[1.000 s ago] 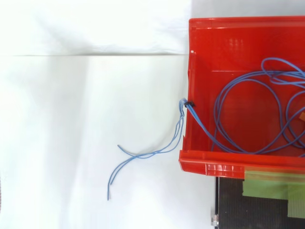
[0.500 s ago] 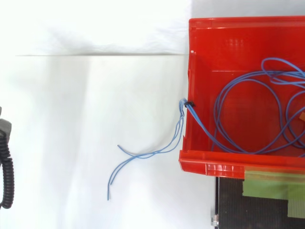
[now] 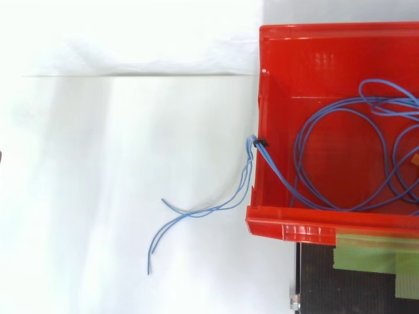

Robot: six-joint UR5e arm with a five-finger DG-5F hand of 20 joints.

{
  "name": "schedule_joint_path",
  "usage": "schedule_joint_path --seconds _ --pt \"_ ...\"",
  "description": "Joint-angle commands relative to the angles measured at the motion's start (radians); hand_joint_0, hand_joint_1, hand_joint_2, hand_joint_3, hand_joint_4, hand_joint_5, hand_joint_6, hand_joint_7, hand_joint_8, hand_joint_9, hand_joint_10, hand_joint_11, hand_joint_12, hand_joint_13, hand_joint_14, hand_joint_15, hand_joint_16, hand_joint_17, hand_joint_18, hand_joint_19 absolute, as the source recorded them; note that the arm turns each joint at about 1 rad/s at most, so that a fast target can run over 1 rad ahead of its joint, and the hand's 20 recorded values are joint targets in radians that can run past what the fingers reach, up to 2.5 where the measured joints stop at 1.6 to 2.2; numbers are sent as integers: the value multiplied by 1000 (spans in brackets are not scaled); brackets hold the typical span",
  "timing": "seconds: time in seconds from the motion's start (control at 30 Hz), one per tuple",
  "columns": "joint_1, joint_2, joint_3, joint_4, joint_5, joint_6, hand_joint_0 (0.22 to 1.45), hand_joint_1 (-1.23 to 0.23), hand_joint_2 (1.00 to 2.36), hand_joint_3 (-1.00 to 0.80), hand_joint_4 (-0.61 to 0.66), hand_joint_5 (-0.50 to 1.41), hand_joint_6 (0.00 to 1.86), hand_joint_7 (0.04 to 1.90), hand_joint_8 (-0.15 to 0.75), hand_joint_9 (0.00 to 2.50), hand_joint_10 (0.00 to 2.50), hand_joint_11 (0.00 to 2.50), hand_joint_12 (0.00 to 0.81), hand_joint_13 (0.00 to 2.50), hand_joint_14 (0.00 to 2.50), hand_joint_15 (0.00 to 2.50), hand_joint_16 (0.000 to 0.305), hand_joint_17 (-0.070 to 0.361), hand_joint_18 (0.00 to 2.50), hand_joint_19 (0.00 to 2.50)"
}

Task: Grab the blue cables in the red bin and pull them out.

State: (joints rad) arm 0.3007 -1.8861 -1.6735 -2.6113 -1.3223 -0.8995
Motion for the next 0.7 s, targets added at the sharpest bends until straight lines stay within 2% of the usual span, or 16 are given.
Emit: schedule_joint_path --seconds 0.0,0.1,0.17,0.27,0.3,0.4,0.5,0.53,0.6,0.67 --pt "15 -79 5 65 -35 -161 726 -982 1000 -1000 180 713 10 634 218 351 0 81 341 304 3 100 52 118 221 198" --pt "21 -120 25 103 -78 -163 727 -998 1000 -1000 162 744 9 662 218 349 2 79 340 310 3 102 52 118 221 198" --pt "23 -133 28 94 -106 -177 727 -1011 1000 -1000 152 752 8 667 216 353 0 78 340 311 4 102 52 117 229 204" --pt "29 -134 29 92 -107 -220 728 -1016 1000 -1000 151 754 9 667 215 355 2 78 338 317 4 100 52 117 236 203" --pt "35 -146 29 97 -107 -259 728 -1016 1000 -1000 150 754 9 669 215 355 3 78 338 317 4 100 52 116 237 202" --pt "37 -169 34 111 -109 -307 728 -1018 1000 -1000 144 756 9 670 214 358 3 79 339 318 4 104 52 116 238 206" --pt "37 -226 71 151 -120 -367 727 -1015 1000 -1000 144 757 9 668 212 359 2 76 340 320 4 104 51 116 240 213" --pt "37 -234 83 155 -124 -374 728 -1013 1000 -1000 150 757 8 670 211 359 2 81 340 322 4 105 51 116 240 213" --pt "35 -252 117 135 -144 -404 728 -1011 1000 -1000 139 759 10 663 211 361 2 82 340 322 4 105 51 115 243 212" --pt "32 -252 136 105 -150 -422 729 -1011 1000 -1000 144 761 10 664 212 362 4 81 339 322 4 105 51 115 244 212"
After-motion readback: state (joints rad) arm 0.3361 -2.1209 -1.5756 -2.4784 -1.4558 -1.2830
